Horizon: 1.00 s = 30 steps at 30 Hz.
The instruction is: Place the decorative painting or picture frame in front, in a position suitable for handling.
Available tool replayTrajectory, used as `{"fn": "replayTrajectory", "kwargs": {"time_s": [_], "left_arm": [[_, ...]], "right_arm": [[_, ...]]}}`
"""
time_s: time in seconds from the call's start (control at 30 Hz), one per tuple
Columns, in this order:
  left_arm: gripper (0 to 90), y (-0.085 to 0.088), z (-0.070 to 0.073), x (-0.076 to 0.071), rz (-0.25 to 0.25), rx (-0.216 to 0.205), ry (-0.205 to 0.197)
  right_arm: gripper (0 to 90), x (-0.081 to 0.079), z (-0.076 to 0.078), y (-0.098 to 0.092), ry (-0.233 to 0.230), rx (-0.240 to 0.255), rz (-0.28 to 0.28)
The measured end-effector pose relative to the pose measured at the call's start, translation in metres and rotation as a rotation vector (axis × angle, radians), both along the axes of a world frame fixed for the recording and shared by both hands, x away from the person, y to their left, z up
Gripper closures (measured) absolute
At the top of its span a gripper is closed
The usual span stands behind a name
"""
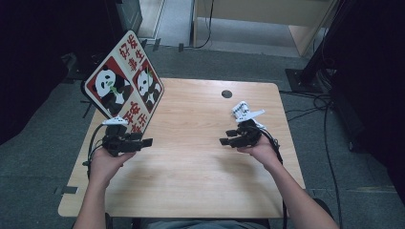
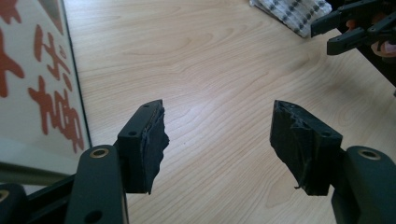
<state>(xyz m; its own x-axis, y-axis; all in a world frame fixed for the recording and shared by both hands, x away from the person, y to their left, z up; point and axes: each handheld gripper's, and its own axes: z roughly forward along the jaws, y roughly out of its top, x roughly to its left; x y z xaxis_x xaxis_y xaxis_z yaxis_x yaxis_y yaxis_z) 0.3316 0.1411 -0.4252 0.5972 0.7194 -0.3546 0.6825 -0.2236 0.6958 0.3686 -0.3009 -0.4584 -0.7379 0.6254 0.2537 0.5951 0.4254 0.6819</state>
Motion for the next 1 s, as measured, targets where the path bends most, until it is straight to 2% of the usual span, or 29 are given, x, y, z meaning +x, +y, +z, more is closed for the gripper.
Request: {"fn": "replayTrajectory", "kwargs": {"time_s": [0.13,0.43,0.57,0.73,0.83,1.0], "left_arm": [[35.8,0.006,0.003,-0.001,0.008,0.005,-0.005],[36.5,0.026,0.009,-0.006,0.053,-0.02,-0.013],[38.2,0.035,0.012,-0.011,0.071,-0.011,-0.019],[38.5,0.053,0.016,-0.015,0.111,-0.021,-0.031],[38.5,0.063,0.016,-0.014,0.131,-0.021,-0.034],[38.3,0.076,0.018,-0.009,0.164,-0.048,-0.034]], "right_arm": [[46.2,0.0,-0.001,0.0,0.003,-0.009,0.0],[45.8,0.0,-0.002,0.001,0.008,-0.019,0.001],[45.7,0.0,-0.002,0.0,0.007,-0.019,0.0],[45.7,-0.003,-0.001,-0.003,0.0,-0.013,-0.012],[45.7,-0.006,0.0,-0.006,-0.003,-0.015,-0.017],[45.6,-0.011,-0.001,-0.011,-0.004,-0.019,-0.027]]}}
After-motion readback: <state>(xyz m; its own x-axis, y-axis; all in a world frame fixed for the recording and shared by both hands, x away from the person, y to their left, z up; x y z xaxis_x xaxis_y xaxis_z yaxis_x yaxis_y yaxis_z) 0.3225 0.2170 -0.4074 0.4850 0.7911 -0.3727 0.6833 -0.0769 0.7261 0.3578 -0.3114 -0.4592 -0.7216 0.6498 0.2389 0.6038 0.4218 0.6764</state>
